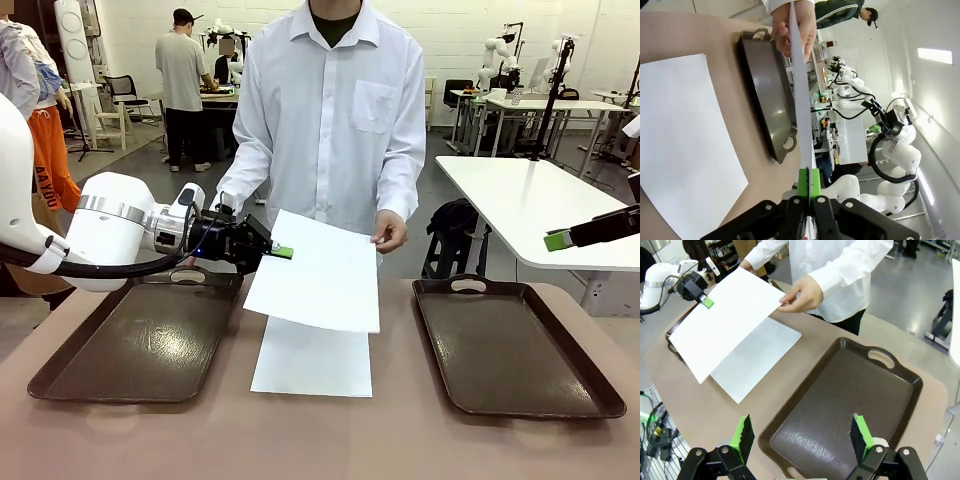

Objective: Sort the A4 documents.
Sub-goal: Receive the A4 Paper, then place the A4 Paper in the designated Handle tray.

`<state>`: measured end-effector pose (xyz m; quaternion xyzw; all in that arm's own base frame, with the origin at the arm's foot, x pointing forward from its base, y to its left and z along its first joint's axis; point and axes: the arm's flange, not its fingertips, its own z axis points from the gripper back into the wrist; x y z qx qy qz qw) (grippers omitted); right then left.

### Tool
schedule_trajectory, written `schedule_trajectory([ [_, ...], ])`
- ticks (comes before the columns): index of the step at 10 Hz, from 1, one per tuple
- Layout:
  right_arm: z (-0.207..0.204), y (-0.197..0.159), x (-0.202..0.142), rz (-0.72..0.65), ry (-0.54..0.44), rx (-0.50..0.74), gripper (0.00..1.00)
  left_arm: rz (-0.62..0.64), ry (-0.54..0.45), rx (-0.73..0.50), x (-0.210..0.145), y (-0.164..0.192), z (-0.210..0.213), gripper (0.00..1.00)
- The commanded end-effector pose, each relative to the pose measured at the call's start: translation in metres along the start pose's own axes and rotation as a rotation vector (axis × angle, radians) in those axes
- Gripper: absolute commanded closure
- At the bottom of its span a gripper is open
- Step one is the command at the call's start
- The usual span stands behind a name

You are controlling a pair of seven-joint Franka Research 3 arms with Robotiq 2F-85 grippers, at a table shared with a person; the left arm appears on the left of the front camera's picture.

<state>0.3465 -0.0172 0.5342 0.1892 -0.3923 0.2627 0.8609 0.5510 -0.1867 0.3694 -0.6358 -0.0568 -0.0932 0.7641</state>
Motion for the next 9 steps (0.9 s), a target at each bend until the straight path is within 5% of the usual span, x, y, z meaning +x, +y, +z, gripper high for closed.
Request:
schedule_trajectory([
  [1,-0.0021,-0.001,-0.0007,-0.004,-0.004,0.014,0.0,0.015,-0.028,-0.031,0.0038,0.0027,-0.0019,1.0],
  [9,-0.0021,-0.001,-0.0007,-0.004,-0.004,0.014,0.0,0.015,-0.028,-0.031,0.0038,0.0027,-0.0019,1.0],
])
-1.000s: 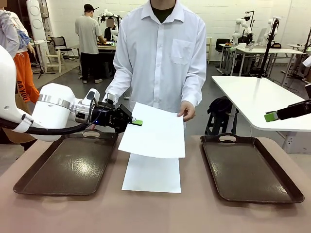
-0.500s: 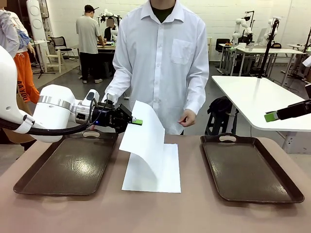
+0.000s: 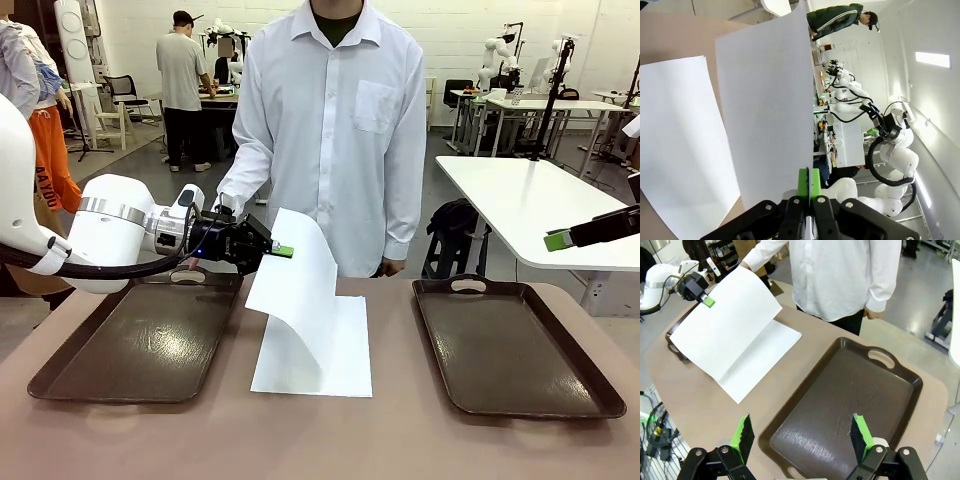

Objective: Sort the A4 documents.
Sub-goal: Place the A4 Paper in the designated Handle tray.

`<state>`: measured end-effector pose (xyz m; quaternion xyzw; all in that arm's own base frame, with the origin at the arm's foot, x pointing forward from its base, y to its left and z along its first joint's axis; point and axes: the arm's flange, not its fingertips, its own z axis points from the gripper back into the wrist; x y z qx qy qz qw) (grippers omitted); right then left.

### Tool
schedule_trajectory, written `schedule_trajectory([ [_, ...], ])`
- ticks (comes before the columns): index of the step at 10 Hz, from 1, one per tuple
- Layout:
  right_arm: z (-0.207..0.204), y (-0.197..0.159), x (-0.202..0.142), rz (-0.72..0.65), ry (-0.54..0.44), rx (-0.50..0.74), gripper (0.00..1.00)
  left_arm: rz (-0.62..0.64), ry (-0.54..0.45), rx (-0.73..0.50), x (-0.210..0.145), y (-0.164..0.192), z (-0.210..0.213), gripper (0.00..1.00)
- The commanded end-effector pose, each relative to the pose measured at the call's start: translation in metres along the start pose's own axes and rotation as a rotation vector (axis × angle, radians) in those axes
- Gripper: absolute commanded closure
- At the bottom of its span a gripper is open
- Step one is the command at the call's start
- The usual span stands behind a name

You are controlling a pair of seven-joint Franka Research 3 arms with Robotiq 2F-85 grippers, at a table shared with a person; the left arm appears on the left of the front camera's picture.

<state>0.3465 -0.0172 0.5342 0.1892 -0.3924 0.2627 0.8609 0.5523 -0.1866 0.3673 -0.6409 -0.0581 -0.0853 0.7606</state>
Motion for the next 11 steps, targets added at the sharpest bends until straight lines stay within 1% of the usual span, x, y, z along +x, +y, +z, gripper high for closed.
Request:
schedule_trajectory([
  [1,-0.002,-0.001,-0.001,-0.004,-0.004,0.014,0.0,0.0,0.0,0.0,0.0,0.0,0.0,0.99],
  [2,-0.002,-0.001,-0.001,-0.004,-0.004,0.014,0.0,-0.023,0.077,0.078,0.002,-0.008,0.003,0.99],
  [4,-0.002,-0.001,-0.001,-0.004,-0.004,0.014,0.0,-0.04,0.206,0.168,-0.006,-0.024,0.021,0.99],
  [5,-0.002,-0.001,-0.001,-0.004,-0.004,0.014,0.0,-0.023,0.196,0.248,-0.015,-0.032,0.041,0.99],
  [6,-0.002,-0.001,-0.001,-0.004,-0.004,0.014,0.0,0.004,0.135,0.283,-0.02,-0.032,0.062,0.99],
  [7,-0.002,-0.001,-0.001,-0.004,-0.004,0.014,0.0,0.038,0.102,0.305,-0.023,-0.03,0.079,0.99],
  [8,-0.002,-0.001,-0.001,-0.004,-0.004,0.014,0.0,0.071,0.088,0.324,-0.025,-0.025,0.096,0.99],
  [9,-0.002,-0.001,-0.001,-0.004,-0.004,0.014,0.0,0.138,0.03,0.419,-0.024,-0.014,0.116,0.99],
  [10,-0.002,-0.001,-0.001,-0.004,-0.004,0.014,0.0,0.168,0.008,0.448,-0.024,-0.007,0.132,0.99],
  [11,-0.002,-0.001,-0.001,-0.004,-0.004,0.014,0.0,0.17,0.003,0.466,-0.024,-0.003,0.141,0.99],
])
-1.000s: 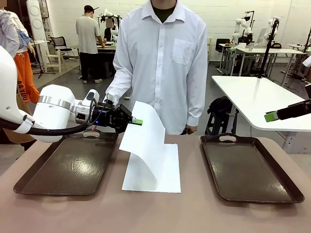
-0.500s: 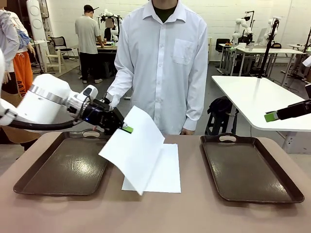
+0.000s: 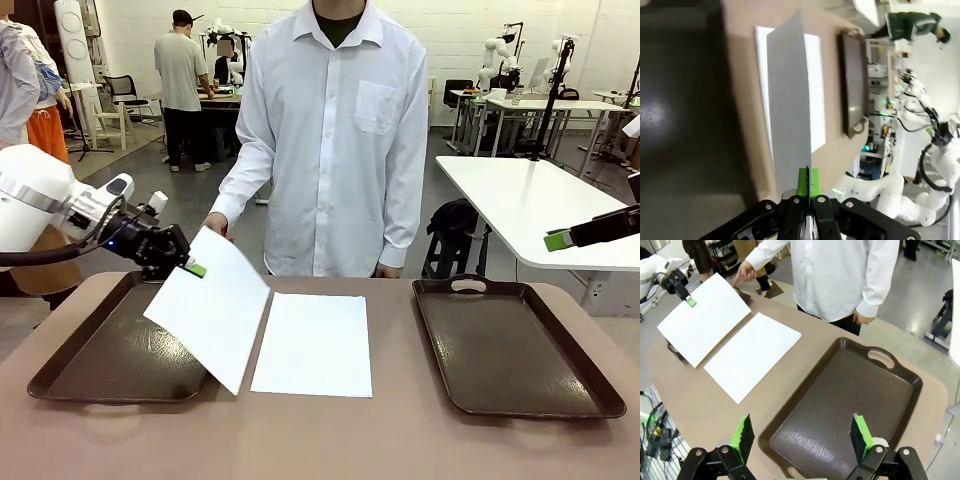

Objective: Sort the A4 documents.
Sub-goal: Place the A4 Paper in the designated Handle tray.

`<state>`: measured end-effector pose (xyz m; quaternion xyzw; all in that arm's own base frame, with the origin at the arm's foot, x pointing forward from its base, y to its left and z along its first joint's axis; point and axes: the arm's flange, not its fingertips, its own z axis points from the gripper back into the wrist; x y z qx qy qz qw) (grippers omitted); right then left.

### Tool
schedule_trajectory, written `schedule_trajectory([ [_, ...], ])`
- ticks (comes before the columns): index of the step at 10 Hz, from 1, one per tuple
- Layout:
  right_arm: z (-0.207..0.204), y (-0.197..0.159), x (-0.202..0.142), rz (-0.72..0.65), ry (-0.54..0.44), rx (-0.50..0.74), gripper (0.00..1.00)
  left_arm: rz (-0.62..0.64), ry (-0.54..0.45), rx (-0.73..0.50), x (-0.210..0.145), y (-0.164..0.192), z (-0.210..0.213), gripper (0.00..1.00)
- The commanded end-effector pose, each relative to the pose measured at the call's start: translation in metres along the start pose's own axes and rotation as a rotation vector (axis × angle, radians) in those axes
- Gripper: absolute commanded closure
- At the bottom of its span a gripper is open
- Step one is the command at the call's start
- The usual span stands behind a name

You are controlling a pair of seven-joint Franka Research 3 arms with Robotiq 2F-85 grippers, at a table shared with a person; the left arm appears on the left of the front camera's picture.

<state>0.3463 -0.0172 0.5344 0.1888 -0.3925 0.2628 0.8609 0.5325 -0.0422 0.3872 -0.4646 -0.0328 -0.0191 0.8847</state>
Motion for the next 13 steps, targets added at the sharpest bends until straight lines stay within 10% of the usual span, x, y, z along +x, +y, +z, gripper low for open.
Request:
schedule_trajectory([
  [1,-0.002,-0.001,-0.001,-0.005,-0.004,0.015,0.0,0.032,0.016,0.062,0.001,0.002,0.007,0.99],
  [13,-0.002,-0.001,-0.001,-0.005,-0.004,0.015,0.0,0.1,0.004,0.474,0.048,0.074,0.035,0.99],
])
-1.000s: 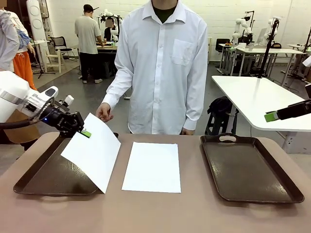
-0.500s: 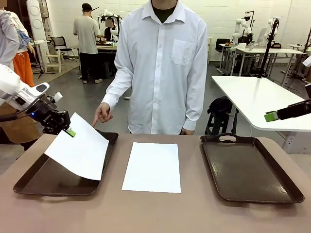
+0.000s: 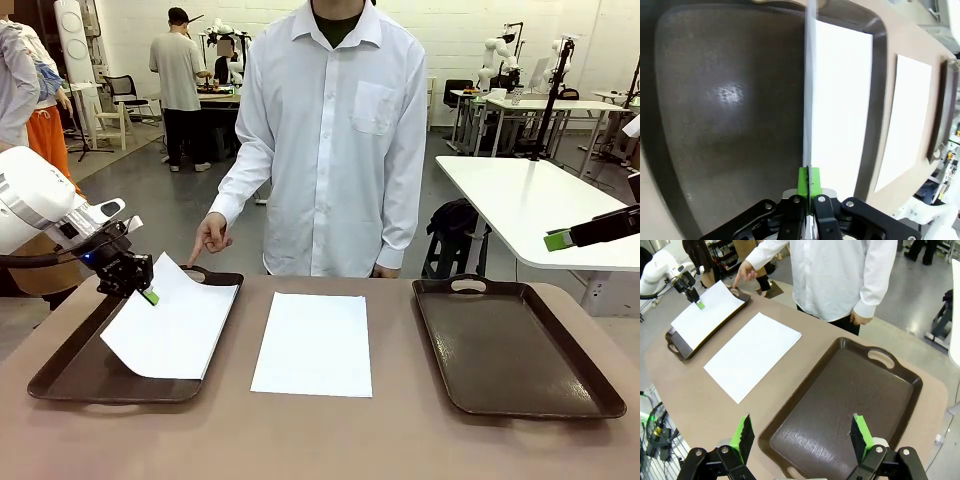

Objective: Sort the A4 documents.
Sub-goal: Place the A4 Paper in the designated Handle tray.

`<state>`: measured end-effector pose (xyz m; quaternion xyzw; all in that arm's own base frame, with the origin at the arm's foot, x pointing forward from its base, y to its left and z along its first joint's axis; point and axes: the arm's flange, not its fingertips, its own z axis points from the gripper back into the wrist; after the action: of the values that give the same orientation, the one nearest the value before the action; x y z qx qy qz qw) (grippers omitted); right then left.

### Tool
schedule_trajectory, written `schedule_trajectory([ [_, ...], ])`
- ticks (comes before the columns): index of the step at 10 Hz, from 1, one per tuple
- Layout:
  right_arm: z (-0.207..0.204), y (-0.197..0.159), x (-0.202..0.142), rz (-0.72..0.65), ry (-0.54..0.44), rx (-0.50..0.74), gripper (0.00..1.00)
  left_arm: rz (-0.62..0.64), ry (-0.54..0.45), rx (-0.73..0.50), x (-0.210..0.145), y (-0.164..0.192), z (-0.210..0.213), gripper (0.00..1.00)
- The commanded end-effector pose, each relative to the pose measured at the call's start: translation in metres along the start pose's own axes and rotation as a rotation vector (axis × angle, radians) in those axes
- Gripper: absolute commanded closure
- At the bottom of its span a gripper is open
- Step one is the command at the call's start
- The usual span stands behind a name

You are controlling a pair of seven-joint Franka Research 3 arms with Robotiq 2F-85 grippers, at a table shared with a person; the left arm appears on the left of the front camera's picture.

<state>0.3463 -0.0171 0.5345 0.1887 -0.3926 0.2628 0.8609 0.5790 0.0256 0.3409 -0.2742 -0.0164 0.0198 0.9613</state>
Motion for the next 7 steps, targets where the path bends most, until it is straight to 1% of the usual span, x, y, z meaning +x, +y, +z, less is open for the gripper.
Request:
schedule_trajectory([
  [1,-0.0023,-0.0012,-0.0008,-0.005,-0.004,0.015,0.0,0.031,0.004,0.11,0.0061,0.0014,0.0101,0.99],
  [3,-0.0023,-0.0012,-0.0008,-0.005,-0.004,0.015,0.0,0.024,0.001,0.18,0.0061,0.0033,0.0102,0.99],
  [7,-0.0023,-0.0012,-0.0008,-0.005,-0.004,0.015,0.0,0.007,0.018,0.212,0.0033,0.0021,0.0044,0.99],
])
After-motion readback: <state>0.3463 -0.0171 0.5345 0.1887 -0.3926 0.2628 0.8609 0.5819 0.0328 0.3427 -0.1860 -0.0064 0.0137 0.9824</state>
